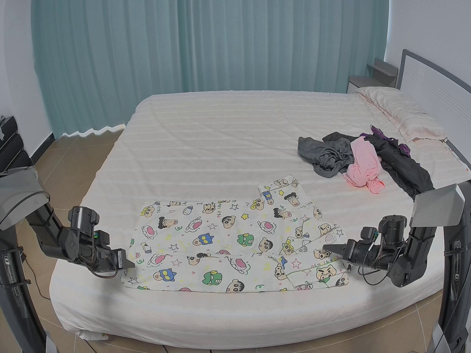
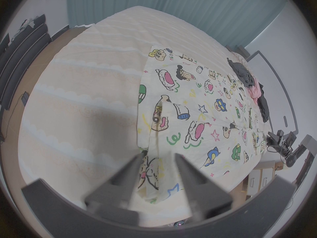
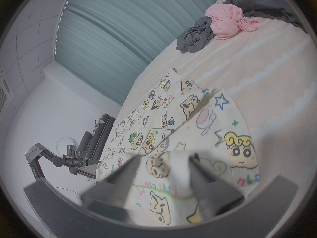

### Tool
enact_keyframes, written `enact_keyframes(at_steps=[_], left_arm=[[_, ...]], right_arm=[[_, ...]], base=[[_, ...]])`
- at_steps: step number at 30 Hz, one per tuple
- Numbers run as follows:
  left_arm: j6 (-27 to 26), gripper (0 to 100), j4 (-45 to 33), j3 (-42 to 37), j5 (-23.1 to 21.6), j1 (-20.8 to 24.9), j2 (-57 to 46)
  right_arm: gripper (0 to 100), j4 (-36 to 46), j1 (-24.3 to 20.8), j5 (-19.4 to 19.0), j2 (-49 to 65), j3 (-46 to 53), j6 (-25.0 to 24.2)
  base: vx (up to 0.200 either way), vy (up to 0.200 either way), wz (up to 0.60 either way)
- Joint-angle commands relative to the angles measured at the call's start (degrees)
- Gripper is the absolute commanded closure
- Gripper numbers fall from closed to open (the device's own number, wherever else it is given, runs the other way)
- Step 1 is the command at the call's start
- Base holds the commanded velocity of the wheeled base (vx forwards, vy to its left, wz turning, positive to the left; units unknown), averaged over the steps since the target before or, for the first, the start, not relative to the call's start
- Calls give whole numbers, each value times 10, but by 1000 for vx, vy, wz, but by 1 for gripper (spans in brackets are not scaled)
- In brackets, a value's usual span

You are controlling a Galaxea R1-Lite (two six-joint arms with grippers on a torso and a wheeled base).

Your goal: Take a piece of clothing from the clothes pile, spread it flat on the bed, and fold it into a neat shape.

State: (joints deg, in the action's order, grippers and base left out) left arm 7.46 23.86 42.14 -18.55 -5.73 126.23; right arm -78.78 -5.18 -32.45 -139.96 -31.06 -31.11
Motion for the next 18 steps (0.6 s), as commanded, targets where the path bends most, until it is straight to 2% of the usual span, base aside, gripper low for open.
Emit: enact_keyframes(at_steps=[1,4,7,10,13,18], left_arm=[[9,0,3,16,-6,-5,3],[37,0,8,33,-24,-3,3],[55,0,11,45,-99,-2,7],[49,0,15,44,-129,6,17],[46,0,28,44,-130,18,32],[46,0,102,29,-112,22,57]], right_arm=[[0,-11,-2,-1,5,22,-1],[0,-34,-1,-1,3,36,-1],[0,-54,-2,-1,0,51,-4],[0,-56,-3,-2,1,58,-4],[0,-56,-6,-2,1,58,-4],[0,-57,-13,-2,1,66,-6]], base=[[0,0,0],[0,0,0],[0,0,0],[0,0,0],[0,0,0],[0,0,0]])
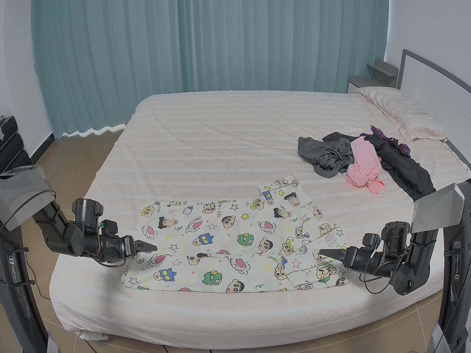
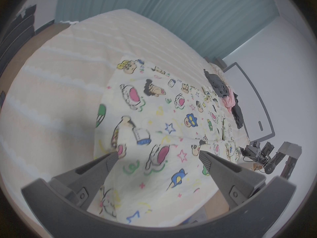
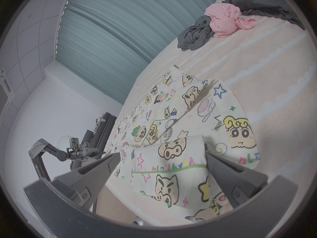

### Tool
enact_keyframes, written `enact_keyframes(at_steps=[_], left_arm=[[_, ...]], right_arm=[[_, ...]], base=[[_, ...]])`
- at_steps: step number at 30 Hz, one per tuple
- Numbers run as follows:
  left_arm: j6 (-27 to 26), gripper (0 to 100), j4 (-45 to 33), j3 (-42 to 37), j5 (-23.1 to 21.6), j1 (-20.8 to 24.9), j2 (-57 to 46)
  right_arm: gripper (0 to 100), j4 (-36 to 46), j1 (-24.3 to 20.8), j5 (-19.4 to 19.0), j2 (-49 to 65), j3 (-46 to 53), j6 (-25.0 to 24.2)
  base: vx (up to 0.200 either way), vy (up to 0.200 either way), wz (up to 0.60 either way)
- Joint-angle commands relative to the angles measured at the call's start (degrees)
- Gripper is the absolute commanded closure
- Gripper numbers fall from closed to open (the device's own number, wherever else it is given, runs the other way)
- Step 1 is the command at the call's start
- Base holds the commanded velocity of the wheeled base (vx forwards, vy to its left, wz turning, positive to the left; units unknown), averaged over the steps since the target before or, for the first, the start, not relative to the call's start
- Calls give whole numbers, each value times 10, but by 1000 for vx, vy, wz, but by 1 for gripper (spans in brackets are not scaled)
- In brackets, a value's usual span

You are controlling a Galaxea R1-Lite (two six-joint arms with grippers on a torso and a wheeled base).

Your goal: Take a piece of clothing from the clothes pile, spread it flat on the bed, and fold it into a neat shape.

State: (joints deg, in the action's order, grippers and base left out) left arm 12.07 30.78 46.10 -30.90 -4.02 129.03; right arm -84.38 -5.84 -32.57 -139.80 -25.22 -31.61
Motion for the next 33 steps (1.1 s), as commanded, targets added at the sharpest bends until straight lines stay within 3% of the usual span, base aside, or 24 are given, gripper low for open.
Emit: enact_keyframes(at_steps=[1,5,15,16,25,29,33], left_arm=[[0,0,52,-12,27,6,41],[0,0,81,-14,54,12,57],[1,0,87,-19,55,13,57],[2,100,87,-18,55,13,57],[6,100,75,-18,90,12,51],[5,100,24,-12,134,16,36],[4,100,-15,-14,137,24,7]], right_arm=[[0,-5,-12,0,0,10,-1],[0,-20,-12,0,-2,16,-1],[0,-21,-12,-1,-3,16,-2],[0,-21,-12,0,-3,16,-2],[0,-21,-12,-1,-3,16,-2],[0,-21,-11,0,-3,17,-2],[0,-21,-12,0,-4,16,-2]], base=[[0,0,0],[0,0,0],[0,0,0],[0,0,0],[0,0,0],[0,0,0],[0,0,0]])
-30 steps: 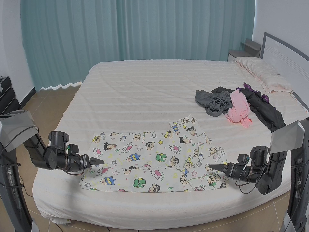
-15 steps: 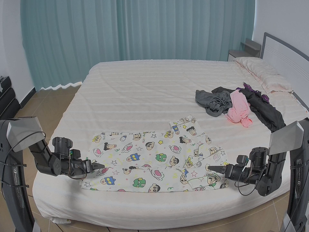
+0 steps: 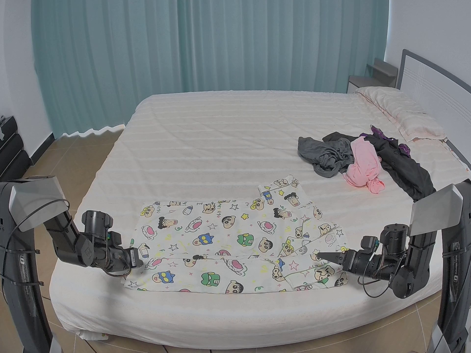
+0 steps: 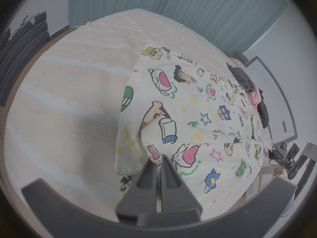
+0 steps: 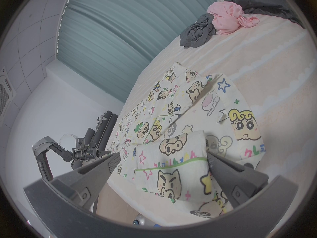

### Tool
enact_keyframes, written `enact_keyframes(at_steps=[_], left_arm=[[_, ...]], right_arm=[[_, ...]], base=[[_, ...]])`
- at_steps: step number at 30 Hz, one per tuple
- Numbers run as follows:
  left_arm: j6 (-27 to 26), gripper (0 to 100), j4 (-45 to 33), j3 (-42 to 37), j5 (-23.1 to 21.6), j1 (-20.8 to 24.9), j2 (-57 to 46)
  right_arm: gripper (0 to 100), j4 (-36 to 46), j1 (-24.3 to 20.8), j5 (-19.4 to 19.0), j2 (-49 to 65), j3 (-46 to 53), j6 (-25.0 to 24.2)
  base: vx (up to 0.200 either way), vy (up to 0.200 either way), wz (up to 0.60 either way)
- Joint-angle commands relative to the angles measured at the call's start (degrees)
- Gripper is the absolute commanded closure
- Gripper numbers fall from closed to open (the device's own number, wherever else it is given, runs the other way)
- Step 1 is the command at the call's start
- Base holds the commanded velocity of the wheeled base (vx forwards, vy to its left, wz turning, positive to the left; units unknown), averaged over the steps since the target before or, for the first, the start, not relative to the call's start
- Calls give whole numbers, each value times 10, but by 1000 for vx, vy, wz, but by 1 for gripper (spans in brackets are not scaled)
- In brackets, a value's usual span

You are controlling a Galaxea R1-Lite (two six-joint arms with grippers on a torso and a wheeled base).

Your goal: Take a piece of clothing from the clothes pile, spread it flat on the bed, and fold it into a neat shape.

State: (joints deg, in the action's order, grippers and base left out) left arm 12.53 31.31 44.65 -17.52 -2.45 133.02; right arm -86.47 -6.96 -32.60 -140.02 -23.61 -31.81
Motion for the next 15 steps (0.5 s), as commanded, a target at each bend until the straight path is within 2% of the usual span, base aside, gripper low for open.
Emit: enact_keyframes(at_steps=[1,5,12,13,15], left_arm=[[-1,100,-20,1,3,8,-33],[1,100,-37,-2,6,23,-44],[1,100,-39,3,12,24,-41],[2,0,-38,4,14,24,-40],[2,0,-38,10,22,24,-37]], right_arm=[[0,0,-1,0,-2,0,0],[0,0,-1,0,-2,1,0],[0,0,-1,0,-2,1,0],[0,0,-1,0,-2,0,0],[0,0,-2,0,-3,1,0]], base=[[0,0,0],[0,0,0],[0,0,0],[0,0,0],[0,0,0]])
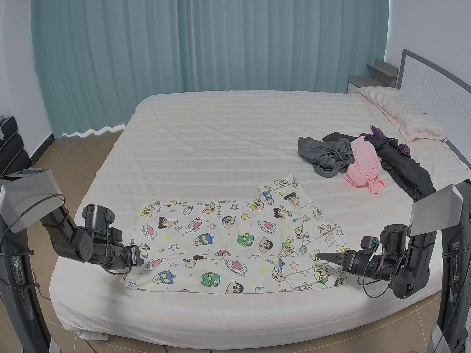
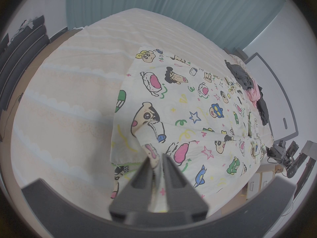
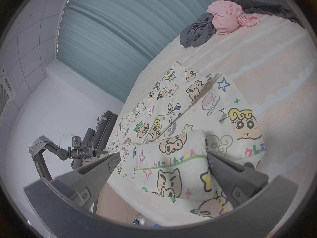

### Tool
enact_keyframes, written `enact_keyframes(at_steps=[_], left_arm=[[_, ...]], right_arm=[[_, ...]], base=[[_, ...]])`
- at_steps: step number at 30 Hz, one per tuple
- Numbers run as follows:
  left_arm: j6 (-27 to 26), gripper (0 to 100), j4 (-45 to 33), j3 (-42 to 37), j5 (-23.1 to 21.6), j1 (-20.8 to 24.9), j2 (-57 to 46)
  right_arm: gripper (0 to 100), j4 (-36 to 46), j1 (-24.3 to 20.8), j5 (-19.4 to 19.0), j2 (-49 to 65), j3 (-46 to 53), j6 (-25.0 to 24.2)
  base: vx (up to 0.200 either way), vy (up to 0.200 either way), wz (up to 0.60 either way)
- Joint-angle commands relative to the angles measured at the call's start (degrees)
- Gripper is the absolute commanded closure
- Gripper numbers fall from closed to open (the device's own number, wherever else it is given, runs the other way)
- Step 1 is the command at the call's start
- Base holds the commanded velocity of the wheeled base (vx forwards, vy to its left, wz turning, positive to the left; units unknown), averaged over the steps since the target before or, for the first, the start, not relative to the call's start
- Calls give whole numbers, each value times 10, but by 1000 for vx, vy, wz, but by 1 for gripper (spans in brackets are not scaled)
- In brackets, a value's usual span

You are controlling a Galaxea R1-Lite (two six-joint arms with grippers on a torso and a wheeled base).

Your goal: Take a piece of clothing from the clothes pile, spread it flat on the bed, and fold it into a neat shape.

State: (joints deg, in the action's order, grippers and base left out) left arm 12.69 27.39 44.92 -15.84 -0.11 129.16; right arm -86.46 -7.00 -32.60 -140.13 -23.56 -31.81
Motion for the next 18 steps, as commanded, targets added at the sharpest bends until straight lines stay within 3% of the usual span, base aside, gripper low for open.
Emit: enact_keyframes(at_steps=[1,6,12,13,15,18], left_arm=[[1,0,1,10,9,0,5],[3,0,0,25,27,-11,19],[40,0,-3,29,5,-38,15],[59,0,-3,29,-31,-45,5],[92,0,0,29,-62,-51,-9],[114,0,2,31,-75,-51,-15]], right_arm=[[0,0,-1,0,-1,0,0],[0,0,0,-1,-1,5,-1],[0,-5,1,1,-9,25,-9],[0,-26,2,1,-8,34,-36],[0,-33,3,1,-7,34,-60],[0,-32,3,1,-5,33,-67]], base=[[0,0,0],[0,0,0],[0,0,0],[0,0,0],[0,0,0],[0,0,0]])
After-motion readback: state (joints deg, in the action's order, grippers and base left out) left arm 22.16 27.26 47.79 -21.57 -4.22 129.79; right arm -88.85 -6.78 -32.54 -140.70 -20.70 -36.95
